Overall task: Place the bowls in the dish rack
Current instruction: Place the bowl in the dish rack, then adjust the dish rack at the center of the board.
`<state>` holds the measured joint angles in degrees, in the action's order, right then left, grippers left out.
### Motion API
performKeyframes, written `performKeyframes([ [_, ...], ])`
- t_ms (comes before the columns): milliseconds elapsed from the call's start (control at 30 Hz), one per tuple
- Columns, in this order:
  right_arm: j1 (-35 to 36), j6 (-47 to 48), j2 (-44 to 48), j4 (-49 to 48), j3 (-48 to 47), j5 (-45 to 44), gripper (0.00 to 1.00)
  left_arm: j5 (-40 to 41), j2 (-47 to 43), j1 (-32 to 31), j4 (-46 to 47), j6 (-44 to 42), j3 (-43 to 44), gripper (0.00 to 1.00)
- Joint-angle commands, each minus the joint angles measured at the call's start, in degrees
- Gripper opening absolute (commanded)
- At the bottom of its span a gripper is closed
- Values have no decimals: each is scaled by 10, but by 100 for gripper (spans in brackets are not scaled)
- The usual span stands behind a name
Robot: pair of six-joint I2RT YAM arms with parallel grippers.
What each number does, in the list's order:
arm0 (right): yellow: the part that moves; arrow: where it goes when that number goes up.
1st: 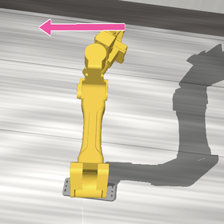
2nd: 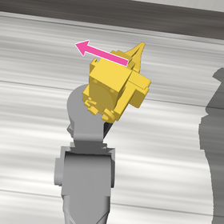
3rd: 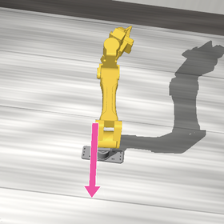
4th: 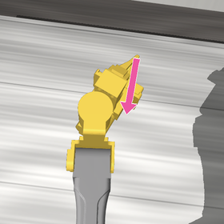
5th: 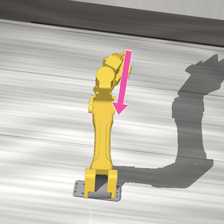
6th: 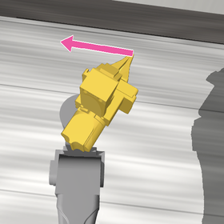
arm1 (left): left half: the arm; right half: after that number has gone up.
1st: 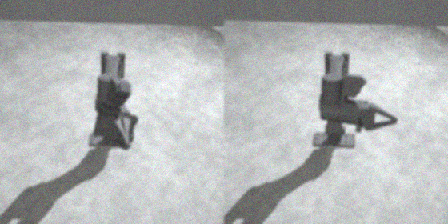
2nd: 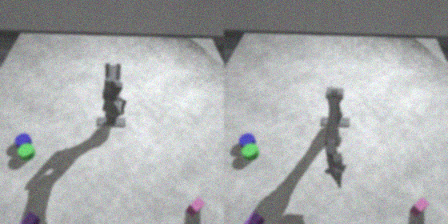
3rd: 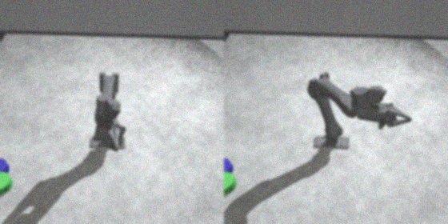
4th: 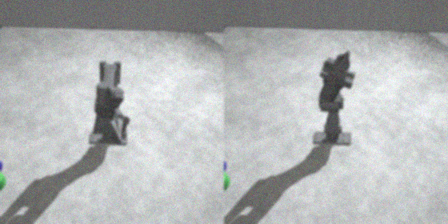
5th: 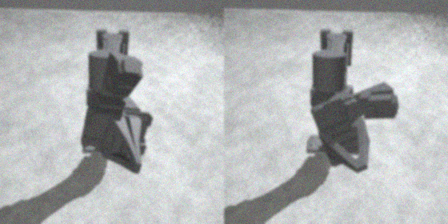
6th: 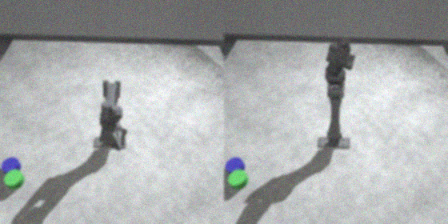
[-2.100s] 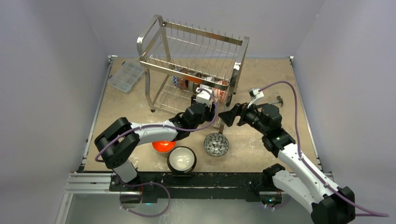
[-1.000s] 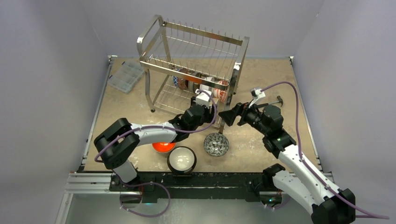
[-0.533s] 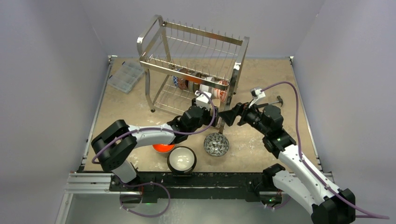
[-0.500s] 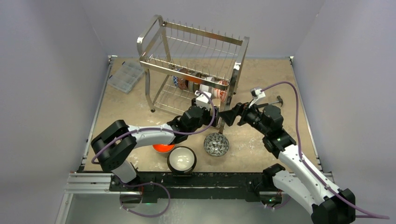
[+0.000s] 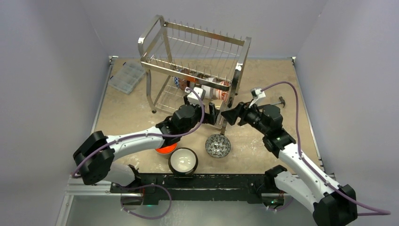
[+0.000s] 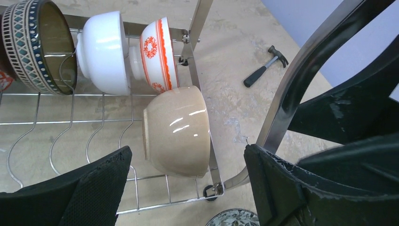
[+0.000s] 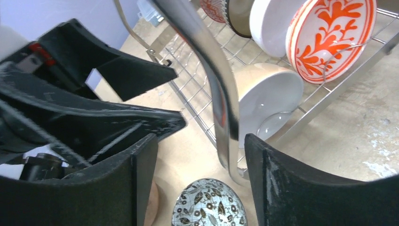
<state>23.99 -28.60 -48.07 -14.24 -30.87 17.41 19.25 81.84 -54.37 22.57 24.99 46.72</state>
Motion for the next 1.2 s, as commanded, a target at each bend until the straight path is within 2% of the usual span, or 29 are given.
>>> performKeyframes([
  [0,-2,-4,-15,-16,-13,-42,65,-11,-49,9,-22,21,-25,89],
  [67,-2,-3,-22,-6,-21,-63,53,-29,-66,13,-37,30,-34,89],
  [167,-2,5,-36,-4,-31,-82,48,-39,-91,18,-50,54,-59,89],
  [367,-5,27,-75,10,-70,-120,28,-49,-124,26,-98,122,-93,93],
  [467,-13,34,-99,18,-95,-122,24,-65,-125,25,-121,140,-105,93],
  [633,-29,33,-138,28,-130,-106,25,-123,-116,25,-134,163,-133,92],
  [733,-40,25,-159,38,-144,-74,30,-165,-101,25,-129,179,-141,90],
  [833,-41,16,-149,29,-134,-38,42,-204,-73,24,-114,198,-146,87],
  [967,-41,9,-108,28,-110,-14,59,-258,-29,20,-70,215,-154,82],
  [1167,-41,-7,-33,48,-54,13,77,-291,46,11,-9,243,-156,74],
])
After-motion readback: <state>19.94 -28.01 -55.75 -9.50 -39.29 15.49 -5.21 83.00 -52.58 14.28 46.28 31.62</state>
